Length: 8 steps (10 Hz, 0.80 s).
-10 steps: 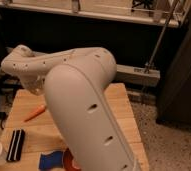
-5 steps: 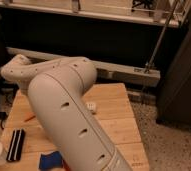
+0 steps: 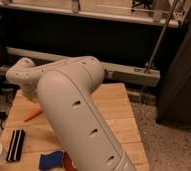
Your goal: Place the pepper in the ceramic bowl
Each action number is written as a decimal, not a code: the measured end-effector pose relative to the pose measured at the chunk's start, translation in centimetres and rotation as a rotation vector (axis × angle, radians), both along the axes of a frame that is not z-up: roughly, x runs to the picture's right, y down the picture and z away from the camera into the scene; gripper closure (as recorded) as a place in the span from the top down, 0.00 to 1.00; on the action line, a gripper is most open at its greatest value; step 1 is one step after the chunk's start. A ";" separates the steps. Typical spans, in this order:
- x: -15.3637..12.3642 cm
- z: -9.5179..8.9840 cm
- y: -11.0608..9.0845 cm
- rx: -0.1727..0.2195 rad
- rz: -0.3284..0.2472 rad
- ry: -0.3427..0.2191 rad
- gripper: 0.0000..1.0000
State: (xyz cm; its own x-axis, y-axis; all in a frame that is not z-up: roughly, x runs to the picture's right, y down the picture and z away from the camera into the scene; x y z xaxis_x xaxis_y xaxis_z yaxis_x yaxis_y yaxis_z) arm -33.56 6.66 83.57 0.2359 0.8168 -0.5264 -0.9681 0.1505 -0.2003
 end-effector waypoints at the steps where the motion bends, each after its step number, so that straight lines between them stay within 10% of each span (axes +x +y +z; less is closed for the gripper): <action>1: 0.3 0.1 0.4 -0.006 0.004 0.005 0.80; 8: 1.7 3.6 2.8 -0.073 0.186 0.088 0.80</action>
State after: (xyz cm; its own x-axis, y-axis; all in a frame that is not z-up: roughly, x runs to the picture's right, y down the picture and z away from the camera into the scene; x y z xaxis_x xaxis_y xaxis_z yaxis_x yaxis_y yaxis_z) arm -31.86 9.51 87.20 0.0358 0.8007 -0.5980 -0.9920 -0.0438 -0.1181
